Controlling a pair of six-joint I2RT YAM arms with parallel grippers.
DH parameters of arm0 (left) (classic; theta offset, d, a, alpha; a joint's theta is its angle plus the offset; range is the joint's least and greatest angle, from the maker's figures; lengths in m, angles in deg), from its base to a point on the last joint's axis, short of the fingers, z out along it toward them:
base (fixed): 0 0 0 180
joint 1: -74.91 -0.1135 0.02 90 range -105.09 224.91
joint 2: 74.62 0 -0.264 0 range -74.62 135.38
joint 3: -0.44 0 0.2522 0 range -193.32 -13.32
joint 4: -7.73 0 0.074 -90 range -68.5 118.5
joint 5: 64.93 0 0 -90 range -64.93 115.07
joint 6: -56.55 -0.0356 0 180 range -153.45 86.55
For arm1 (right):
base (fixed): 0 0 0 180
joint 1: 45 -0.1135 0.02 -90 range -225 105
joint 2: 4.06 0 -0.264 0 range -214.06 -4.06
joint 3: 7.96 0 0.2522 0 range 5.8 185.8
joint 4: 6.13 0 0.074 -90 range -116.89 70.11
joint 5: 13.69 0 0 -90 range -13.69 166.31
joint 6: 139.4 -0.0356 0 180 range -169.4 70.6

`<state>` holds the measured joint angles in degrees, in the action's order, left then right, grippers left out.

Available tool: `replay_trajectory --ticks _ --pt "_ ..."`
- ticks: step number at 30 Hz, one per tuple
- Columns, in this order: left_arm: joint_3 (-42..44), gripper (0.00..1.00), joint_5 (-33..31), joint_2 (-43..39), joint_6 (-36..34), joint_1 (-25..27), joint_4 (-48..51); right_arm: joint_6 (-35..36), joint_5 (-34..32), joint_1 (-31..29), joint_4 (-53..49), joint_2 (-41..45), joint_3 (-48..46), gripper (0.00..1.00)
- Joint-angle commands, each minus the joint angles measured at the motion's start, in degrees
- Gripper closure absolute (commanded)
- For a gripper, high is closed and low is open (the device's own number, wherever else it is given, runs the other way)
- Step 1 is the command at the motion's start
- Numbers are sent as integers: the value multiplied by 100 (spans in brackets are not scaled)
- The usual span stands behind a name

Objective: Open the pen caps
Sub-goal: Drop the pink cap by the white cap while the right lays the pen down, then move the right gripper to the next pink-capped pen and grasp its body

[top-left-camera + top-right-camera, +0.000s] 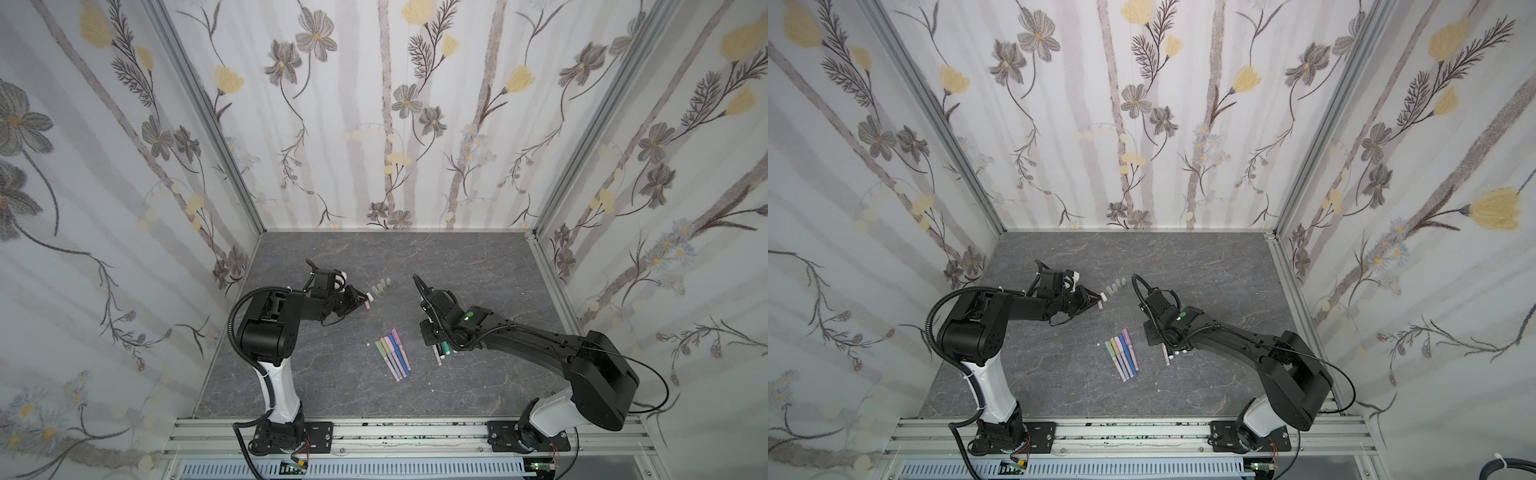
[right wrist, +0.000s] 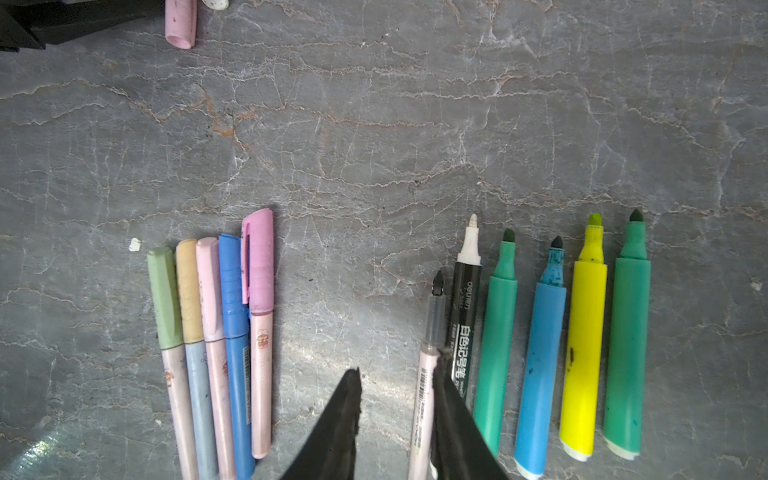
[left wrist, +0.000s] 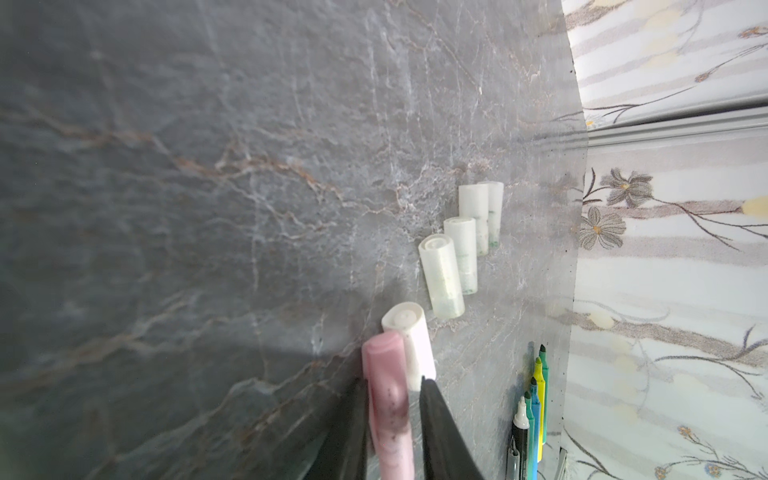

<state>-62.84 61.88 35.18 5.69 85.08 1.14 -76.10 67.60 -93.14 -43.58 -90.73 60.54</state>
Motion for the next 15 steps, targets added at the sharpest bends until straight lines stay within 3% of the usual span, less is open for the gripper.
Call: replay_trajectory --ticks 1,15 --pt "69 75 -132 -97 147 -23 -91 42 134 -42 130 -7 19 68" --pt "449 74 -63 -1267 5 -286 348 -209 492 -698 399 -624 216 67"
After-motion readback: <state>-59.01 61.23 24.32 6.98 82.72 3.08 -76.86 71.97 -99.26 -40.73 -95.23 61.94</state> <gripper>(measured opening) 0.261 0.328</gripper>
